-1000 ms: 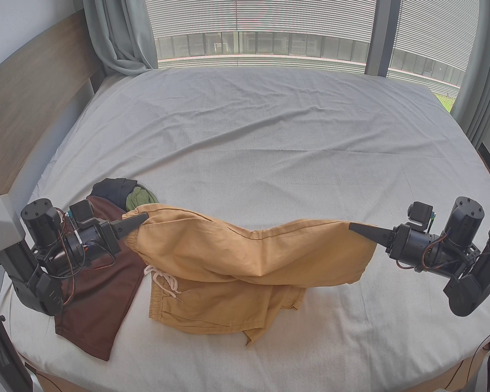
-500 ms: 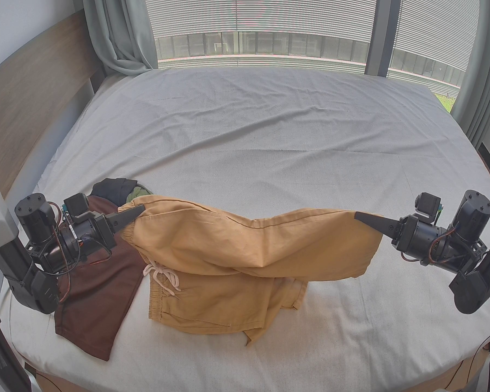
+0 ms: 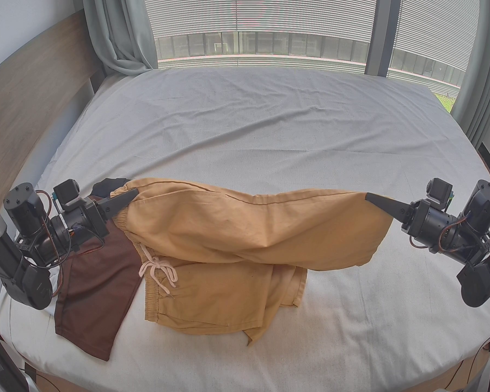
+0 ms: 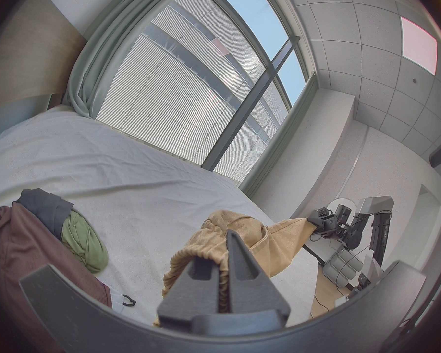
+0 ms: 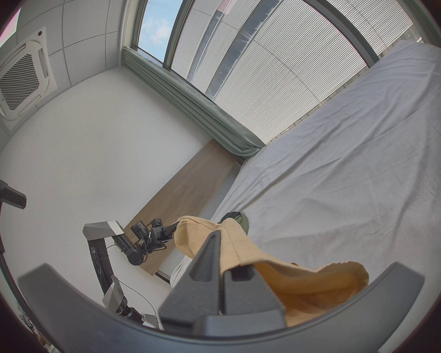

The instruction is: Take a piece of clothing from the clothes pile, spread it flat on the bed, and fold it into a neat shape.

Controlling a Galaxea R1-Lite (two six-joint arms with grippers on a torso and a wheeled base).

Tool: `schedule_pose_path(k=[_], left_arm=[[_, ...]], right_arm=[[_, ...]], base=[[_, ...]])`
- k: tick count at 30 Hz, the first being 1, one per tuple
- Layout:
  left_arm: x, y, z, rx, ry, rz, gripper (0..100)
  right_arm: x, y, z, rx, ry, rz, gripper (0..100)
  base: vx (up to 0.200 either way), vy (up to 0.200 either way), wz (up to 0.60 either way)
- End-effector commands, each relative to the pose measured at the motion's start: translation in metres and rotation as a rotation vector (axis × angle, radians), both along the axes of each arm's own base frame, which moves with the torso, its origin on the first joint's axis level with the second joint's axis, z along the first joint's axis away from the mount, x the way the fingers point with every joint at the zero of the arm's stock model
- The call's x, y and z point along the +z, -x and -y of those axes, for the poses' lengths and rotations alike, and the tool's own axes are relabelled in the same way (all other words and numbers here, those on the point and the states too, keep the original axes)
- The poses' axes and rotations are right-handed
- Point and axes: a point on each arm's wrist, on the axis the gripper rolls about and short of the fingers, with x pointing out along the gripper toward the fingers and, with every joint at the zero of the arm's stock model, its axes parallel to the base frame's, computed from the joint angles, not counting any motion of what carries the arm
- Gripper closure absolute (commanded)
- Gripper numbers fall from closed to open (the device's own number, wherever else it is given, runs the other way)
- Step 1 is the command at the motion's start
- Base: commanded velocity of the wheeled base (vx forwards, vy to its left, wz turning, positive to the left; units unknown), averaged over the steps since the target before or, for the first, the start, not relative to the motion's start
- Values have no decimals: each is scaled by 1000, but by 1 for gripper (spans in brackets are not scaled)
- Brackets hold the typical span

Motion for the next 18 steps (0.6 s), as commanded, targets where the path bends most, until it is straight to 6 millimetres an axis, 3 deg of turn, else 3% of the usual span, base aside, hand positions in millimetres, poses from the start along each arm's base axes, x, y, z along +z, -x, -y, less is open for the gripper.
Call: schedule_pose_path(k=[1,18], left_arm=[[8,3,0,1,2,27,100],[17,7,-2,5,4,57,100]], right_arm=[[7,2,4,-13,-6,23,100],[11,-2,15,-56,-9,44,100]], base=[[0,0,0],[0,0,0]])
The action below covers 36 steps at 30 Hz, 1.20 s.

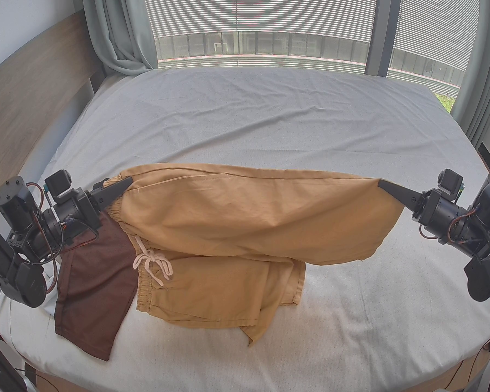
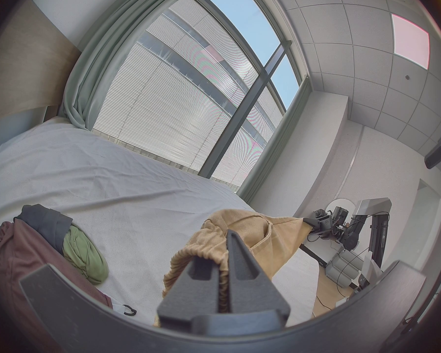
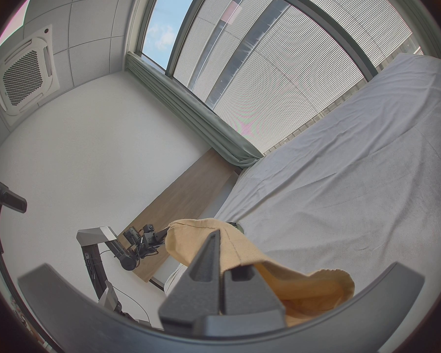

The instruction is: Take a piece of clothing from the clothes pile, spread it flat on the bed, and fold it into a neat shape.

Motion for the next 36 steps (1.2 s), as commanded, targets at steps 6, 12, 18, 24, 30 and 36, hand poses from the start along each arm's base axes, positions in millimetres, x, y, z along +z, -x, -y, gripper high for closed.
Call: schedule_pose_path(k=[6,12,18,24,30,36], left_arm=[[4,1,-1,2,0,17,100],[7,3,-1,2,1,23,100],[6,2,-1,4,1,22,100],[6,1,-3,10,1,23,100],[3,-6,-4,18,9,12,100],[4,-21,-6,58,63,-10,100]], right_arm=[[4,1,1,-4,-2,17,100],[9,4,2,-5,-4,36,100],[10,3,6,-19,-4,37,100],[10,1,3,-13,-3,45,100],[6,-17,3,-23,-2,46,100],[-5,-45,7,-65,-4,34,100]], base=[[0,0,0],[0,0,0],[0,0,0],[0,0,0],[0,0,0],[0,0,0]])
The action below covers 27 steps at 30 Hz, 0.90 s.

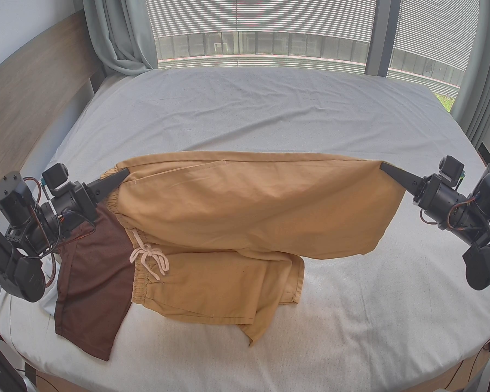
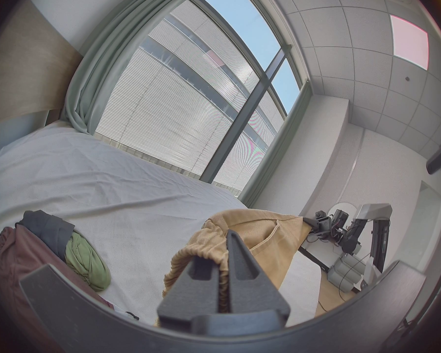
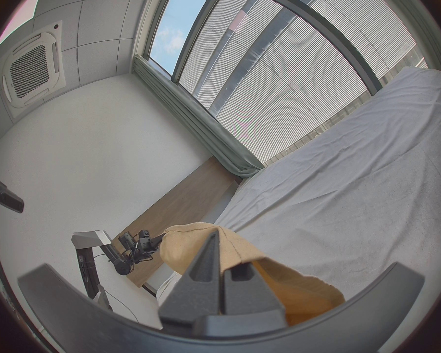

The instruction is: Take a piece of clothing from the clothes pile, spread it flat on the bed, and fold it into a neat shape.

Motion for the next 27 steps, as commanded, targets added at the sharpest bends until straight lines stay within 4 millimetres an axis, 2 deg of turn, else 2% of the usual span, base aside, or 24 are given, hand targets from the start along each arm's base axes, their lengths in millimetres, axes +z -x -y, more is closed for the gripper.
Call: schedule_pose_path(k=[1,2,7,11,21,27], left_arm=[[-4,-13,-2,28,28,-19,100],[-3,-20,-2,58,41,-9,100],[-14,-30,-2,77,48,-40,100],[-23,-38,0,75,47,-59,100],[-38,-66,2,120,60,-61,100],[-47,-84,6,120,63,-52,100]], right_arm=[[-17,-23,4,-25,2,-38,100],[-21,-33,4,-28,2,-41,100],[-26,-52,2,-22,-12,-43,100],[-28,-64,-1,-15,-26,-41,100],[-54,-95,-3,-16,-29,-71,100],[-60,-110,-5,-9,-46,-70,100]], base=[[0,0,0],[0,0,0],[0,0,0],[0,0,0],[0,0,0],[0,0,0]])
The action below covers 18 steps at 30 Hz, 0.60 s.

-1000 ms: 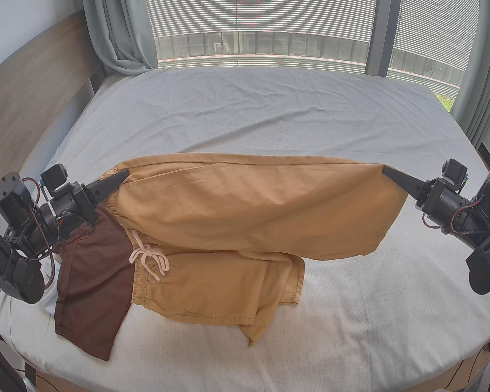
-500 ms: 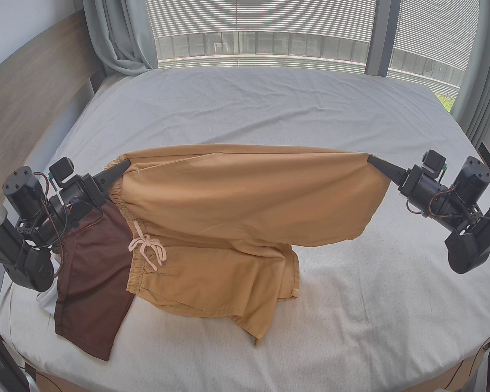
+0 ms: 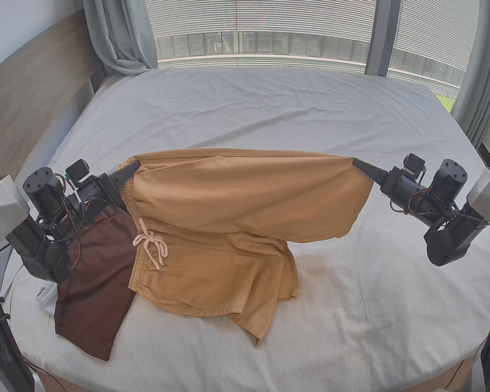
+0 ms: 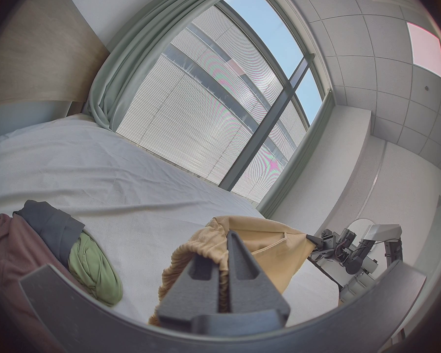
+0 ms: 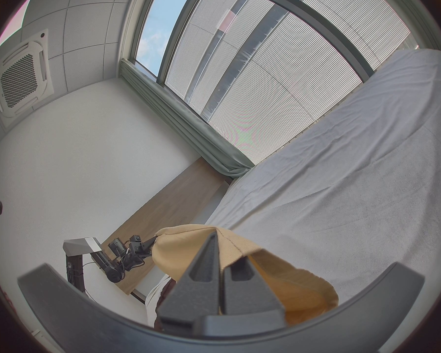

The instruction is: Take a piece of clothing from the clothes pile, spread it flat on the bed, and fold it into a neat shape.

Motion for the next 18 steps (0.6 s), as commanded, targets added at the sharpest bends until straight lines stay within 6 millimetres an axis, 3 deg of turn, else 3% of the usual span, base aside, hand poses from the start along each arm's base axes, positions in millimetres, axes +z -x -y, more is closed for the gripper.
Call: schedule_pose_path(k=[1,8,14,18], left_arm=[[-18,-17,4,-2,2,-22,100],[-34,-34,7,16,9,-32,100],[-43,-46,10,15,20,-36,100],[-48,-63,13,56,74,-25,100]], right_arm=[[-15,-14,-2,6,-13,-26,100],[-20,-30,-2,3,-18,-55,100],[-30,-45,-2,1,-16,-84,100],[-44,-62,-5,2,-14,-104,100]], base=[[0,0,0],[0,0,0],[0,0,0],[0,0,0]])
